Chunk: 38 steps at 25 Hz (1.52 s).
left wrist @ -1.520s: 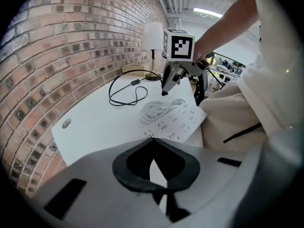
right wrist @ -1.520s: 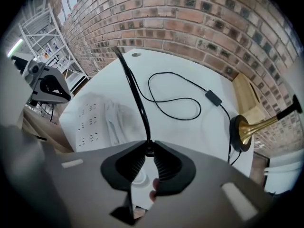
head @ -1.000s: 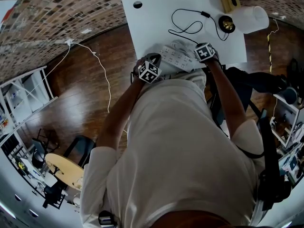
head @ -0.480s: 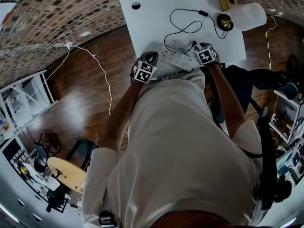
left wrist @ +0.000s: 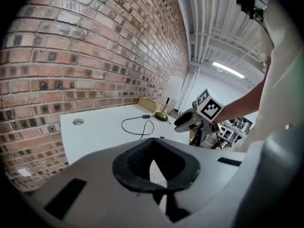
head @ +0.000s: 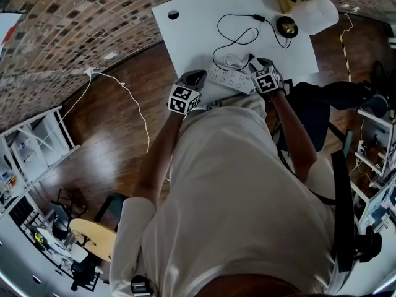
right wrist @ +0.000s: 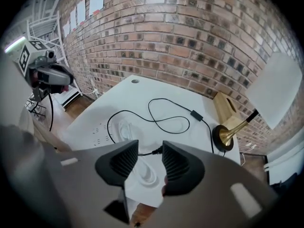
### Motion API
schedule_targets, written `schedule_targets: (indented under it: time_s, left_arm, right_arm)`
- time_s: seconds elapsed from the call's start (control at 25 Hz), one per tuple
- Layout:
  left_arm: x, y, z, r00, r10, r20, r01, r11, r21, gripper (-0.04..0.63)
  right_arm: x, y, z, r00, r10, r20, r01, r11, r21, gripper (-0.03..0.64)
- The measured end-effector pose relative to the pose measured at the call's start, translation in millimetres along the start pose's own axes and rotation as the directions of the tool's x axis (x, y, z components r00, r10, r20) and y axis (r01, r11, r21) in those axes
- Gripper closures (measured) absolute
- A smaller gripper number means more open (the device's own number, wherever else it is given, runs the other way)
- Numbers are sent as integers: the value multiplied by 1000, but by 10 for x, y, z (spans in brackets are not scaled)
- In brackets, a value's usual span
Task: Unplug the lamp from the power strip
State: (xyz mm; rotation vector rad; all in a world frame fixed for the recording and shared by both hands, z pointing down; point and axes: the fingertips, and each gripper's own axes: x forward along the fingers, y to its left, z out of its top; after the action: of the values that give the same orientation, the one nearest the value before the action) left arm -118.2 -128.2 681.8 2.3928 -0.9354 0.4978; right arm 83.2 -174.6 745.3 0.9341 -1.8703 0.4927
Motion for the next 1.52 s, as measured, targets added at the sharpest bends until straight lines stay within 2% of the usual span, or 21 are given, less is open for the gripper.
schedule_targets:
  time_s: [0.2,0.4,0.6,0.84,1.08,1.36,1.52]
  left_arm:
    - [-62,-183,153,995,-86,55,89,995,-41,592]
    - [34,-346,93,988,-150,46,152,987,-46,592]
    - [112,-408,-16,986,-166,24,167,984,-68,592]
    - [123,-446,-53,993,-120,13,121,990,-68,592]
    - [45,-595,77,999,-45,23,46,995,-84,592]
    - [-11,-926,202,994,70,86,-61,993,-98,592]
    - [-5,-1253,147,993,84,85,-78,995,-63,592]
  right_arm:
    - [-162,100,1,999,-24,31,24,1000,-4,454]
    - [-361,171,-104,998,-49,50,49,999,3,454]
    - [-585,216,-203,994,-63,85,62,998,10,454]
    - [-672,138,-331,992,-62,112,62,998,1,456]
    - [-916,56,-259,980,-51,193,48,999,17,457]
    - [-1316,124,-305,956,4,294,-12,1000,26,457]
    - [-1558,101,-364,940,17,341,-31,999,35,457]
